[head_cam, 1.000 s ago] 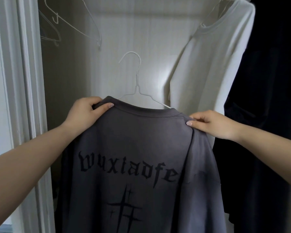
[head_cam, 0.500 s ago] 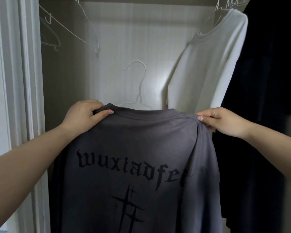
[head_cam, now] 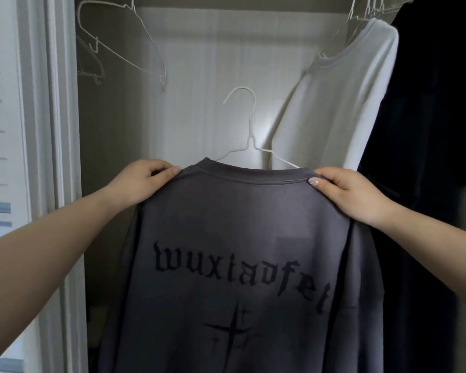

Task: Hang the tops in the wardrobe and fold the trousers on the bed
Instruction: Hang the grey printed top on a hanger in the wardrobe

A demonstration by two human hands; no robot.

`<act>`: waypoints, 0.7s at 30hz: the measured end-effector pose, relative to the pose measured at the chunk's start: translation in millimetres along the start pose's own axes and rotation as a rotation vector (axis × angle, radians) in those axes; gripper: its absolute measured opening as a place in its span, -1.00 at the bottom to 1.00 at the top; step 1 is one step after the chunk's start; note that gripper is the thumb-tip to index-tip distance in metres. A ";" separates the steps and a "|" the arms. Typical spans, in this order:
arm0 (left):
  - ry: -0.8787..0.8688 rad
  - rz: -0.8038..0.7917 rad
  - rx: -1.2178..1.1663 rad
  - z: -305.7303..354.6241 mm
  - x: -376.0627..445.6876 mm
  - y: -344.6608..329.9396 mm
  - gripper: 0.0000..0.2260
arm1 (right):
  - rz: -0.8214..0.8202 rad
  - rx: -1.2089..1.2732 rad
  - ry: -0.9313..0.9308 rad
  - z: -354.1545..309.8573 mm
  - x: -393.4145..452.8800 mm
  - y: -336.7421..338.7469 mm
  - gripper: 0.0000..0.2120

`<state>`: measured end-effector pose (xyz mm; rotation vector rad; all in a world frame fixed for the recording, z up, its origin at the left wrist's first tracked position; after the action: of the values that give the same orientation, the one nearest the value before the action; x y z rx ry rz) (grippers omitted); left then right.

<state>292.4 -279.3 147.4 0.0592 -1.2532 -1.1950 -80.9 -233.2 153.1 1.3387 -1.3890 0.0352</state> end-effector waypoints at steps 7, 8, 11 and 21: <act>0.020 0.085 0.038 -5.6 -3.7 -4.4 -0.81 | -0.001 -0.097 0.019 -2.1 -8.2 12.5 -0.77; 0.008 0.151 0.071 -3.1 -3.8 -3.5 -0.80 | -0.021 -0.131 0.014 -2.9 -9.9 12.1 -0.77; -0.049 0.354 0.109 8.7 -6.1 3.0 -0.77 | -0.077 -0.242 -0.023 -2.9 -11.0 9.7 -0.79; 0.016 0.202 0.108 13.0 13.6 -18.7 -0.66 | 0.098 0.043 -0.149 -13.2 12.4 20.9 -0.81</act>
<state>268.4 -290.2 150.3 0.0207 -1.2768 -0.9511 -82.9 -225.2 179.5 1.3298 -1.5867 0.0320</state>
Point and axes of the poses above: each hand's wrist, its own x-axis towards the middle knuckle, its own y-axis out of the back of the hand, z = x × y, the point moved 4 cm from there along x, towards the middle knuckle, and after that the axes turned 4 degrees about x, right-handed, at the moved point
